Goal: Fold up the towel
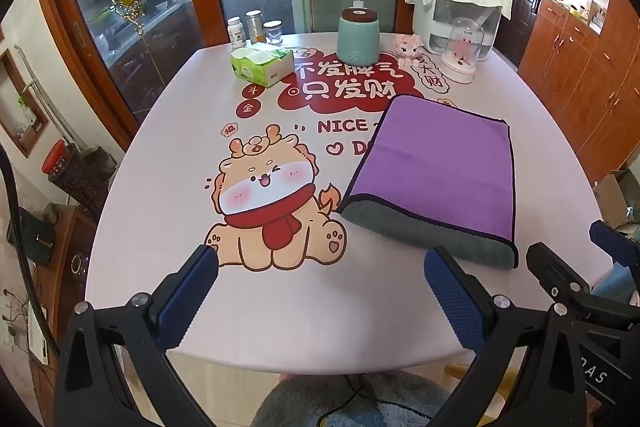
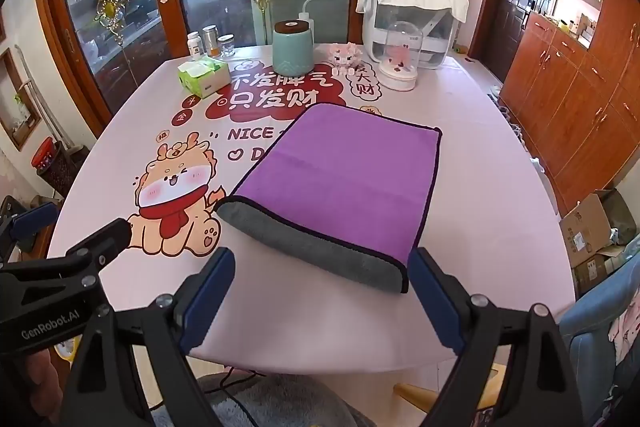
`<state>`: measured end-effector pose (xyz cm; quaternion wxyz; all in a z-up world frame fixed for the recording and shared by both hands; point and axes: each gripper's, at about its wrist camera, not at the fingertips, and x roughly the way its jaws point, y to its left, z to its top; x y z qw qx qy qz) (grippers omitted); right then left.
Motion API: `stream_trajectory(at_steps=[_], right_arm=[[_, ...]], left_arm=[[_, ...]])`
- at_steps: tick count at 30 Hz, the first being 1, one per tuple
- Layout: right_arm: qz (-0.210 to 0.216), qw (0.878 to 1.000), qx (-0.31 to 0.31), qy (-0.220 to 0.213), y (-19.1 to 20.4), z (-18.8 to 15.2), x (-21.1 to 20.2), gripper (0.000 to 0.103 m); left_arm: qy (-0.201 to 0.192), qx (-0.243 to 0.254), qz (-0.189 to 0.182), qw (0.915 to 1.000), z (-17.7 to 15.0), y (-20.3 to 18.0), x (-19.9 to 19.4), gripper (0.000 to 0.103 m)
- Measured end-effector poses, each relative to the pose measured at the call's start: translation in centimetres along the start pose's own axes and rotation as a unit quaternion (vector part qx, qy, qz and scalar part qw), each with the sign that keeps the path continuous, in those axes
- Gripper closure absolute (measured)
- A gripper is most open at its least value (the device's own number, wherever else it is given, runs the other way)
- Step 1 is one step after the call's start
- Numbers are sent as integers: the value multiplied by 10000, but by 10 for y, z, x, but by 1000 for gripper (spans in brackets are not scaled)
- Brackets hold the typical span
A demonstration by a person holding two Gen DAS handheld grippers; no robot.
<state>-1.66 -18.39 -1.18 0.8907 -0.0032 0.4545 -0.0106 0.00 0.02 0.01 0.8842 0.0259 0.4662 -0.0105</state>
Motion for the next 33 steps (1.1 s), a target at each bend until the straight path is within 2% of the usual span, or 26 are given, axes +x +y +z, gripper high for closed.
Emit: stream_trajectory(at_steps=[33], right_arm=[[-61,10000,-2,55,1,-7,0,14]], left_arm=[[20,12,1,10000,0,0,0,1]])
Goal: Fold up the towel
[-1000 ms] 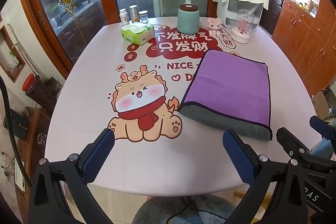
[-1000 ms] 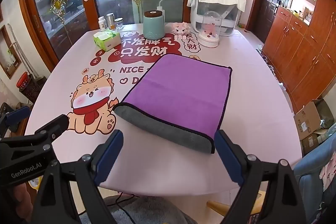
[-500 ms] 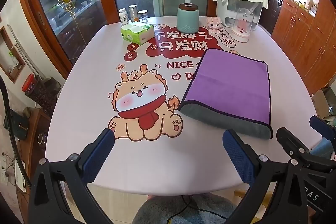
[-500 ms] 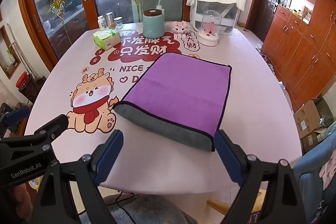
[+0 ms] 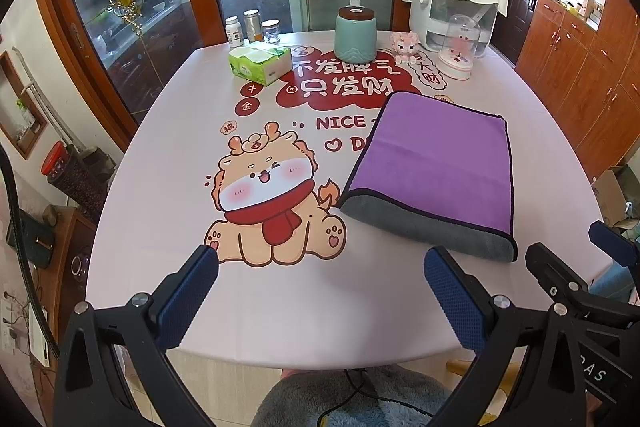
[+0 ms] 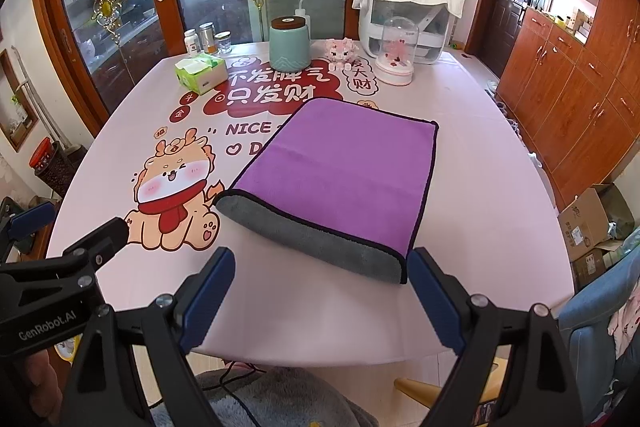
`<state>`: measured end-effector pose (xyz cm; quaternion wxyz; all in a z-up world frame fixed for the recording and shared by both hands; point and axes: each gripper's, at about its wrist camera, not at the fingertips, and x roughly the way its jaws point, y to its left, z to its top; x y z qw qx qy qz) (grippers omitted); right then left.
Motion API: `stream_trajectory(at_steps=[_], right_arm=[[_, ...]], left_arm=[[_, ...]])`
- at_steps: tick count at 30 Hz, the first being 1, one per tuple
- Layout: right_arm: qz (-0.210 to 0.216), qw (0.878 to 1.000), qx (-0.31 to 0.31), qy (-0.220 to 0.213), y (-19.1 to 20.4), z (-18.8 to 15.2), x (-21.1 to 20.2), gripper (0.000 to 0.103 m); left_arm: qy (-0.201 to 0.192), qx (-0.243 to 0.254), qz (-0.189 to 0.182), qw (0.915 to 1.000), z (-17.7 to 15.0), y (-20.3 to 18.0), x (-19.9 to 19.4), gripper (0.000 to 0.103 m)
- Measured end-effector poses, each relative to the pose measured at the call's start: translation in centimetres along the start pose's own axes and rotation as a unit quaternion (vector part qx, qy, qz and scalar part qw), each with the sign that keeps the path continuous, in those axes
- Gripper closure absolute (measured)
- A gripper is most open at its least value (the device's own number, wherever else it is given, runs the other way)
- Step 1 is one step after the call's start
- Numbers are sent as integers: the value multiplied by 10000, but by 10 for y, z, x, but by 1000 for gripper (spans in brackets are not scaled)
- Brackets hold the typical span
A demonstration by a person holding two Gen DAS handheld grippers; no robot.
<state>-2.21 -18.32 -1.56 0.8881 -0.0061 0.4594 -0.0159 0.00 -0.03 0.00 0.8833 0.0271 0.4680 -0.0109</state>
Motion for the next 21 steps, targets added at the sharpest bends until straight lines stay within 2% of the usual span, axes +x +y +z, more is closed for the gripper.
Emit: stream_trajectory(at_steps=[21], right_arm=[[-20,10000,47,55,-6,-5,-4,14]], left_arm=[[64,36,-23,10000,-4,-10,0,1]])
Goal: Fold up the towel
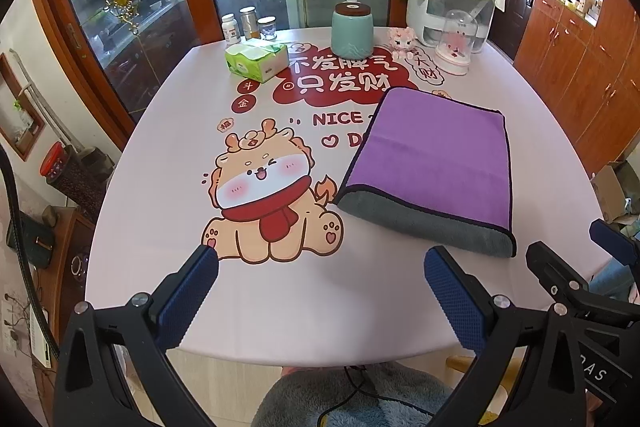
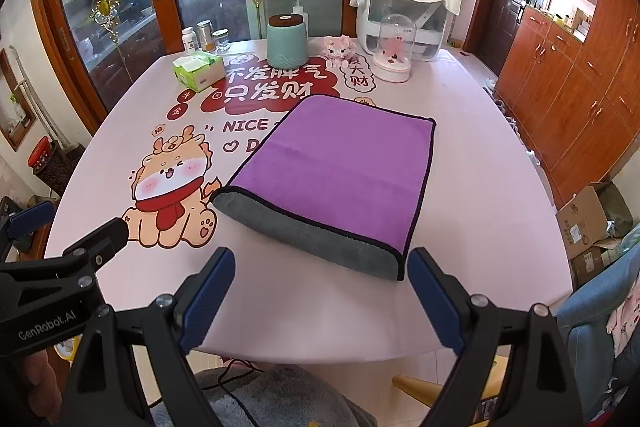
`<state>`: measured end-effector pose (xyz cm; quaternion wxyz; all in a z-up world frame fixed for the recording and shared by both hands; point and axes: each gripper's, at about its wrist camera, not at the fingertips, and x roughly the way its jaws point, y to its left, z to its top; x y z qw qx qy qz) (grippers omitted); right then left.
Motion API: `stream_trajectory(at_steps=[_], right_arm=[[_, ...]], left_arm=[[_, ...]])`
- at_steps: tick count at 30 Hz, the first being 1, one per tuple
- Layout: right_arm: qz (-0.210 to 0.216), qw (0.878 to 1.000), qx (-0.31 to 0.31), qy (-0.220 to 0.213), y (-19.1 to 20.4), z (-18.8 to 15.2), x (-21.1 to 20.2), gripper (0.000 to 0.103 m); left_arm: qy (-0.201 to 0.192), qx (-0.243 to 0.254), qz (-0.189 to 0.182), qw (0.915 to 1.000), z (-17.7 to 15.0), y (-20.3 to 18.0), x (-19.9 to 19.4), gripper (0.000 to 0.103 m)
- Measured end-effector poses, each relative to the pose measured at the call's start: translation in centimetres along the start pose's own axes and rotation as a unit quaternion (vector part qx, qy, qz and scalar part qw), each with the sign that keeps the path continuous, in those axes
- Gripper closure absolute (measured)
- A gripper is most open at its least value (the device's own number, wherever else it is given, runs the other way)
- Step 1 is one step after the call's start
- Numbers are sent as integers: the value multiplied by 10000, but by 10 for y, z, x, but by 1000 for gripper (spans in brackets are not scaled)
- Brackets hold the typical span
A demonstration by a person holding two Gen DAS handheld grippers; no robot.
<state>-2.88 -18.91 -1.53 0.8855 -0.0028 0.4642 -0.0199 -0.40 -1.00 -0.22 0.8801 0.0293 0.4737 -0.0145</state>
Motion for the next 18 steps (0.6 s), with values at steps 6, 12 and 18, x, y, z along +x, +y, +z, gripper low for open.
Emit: stream_trajectory(at_steps=[6,12,18], right_arm=[[-4,10000,7,16,0,1,1,14],[-5,10000,6,7,-1,1,1,14],[-2,10000,4,8,-1,0,1,14]], left_arm=[[14,29,4,10000,0,1,0,1],[10,25,4,10000,0,1,0,1],[5,22,7,10000,0,1,-1,1]])
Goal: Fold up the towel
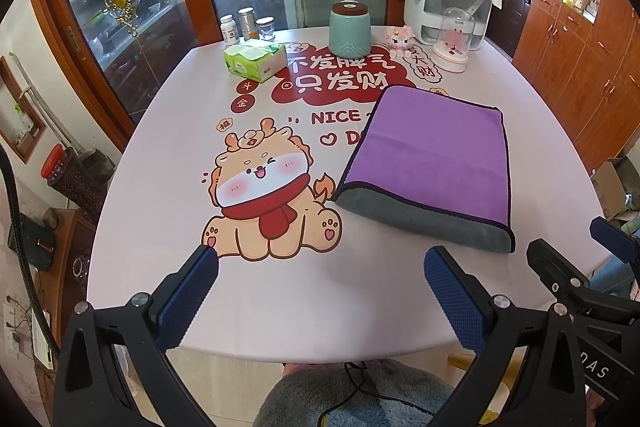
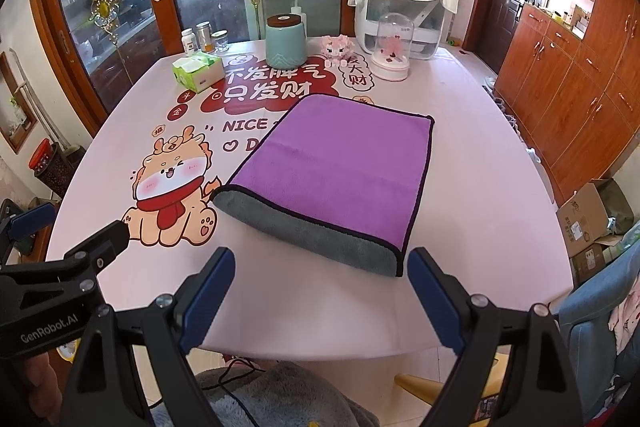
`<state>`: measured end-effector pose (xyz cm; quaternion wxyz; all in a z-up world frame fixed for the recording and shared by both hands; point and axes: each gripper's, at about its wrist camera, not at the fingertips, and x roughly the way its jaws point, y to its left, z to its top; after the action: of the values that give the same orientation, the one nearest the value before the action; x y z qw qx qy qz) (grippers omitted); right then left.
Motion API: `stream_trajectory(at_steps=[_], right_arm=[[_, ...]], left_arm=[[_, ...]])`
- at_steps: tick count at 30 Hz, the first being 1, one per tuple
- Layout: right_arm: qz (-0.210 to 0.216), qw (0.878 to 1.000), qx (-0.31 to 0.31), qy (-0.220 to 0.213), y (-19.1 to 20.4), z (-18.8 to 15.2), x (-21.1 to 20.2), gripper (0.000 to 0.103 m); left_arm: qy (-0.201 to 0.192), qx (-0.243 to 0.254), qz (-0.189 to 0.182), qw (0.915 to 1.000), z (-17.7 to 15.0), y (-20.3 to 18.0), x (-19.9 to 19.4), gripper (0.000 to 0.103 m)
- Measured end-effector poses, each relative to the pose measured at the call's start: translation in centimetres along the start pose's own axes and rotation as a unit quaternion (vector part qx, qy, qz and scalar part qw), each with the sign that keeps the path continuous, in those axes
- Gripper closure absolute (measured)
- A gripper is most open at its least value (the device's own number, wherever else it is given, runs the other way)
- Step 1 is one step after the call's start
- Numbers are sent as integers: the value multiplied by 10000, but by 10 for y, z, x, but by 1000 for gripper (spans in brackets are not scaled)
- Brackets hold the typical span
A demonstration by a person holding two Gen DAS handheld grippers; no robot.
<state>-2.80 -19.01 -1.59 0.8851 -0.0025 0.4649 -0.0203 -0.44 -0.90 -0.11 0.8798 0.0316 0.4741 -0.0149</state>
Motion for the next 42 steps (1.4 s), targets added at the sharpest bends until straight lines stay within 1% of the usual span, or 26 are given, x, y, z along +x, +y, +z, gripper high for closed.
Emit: stream_trajectory(at_steps=[14,19,29,35,42], right_arm=[[64,10000,-34,-7,-3,0,-1,14],[110,9999,-44,-12,-6,0,0,14],[261,9997,-21,-28,-23,-3,4,14],[359,9993,88,-20,-38,-7,8,14],[424,9986,314,102,-50,-8,19,14]], left_arm=[[-11,-5,37,10000,-2,-1,-4,1],[-35,-34,103,9999,-5,-5,-8,1],[-76,-117,284,9995,-8,-18,-12,1],[-171,-226,413,9987,-5,-20,-17,1],[-217,-113,461,9986,5,-22,-14,1]])
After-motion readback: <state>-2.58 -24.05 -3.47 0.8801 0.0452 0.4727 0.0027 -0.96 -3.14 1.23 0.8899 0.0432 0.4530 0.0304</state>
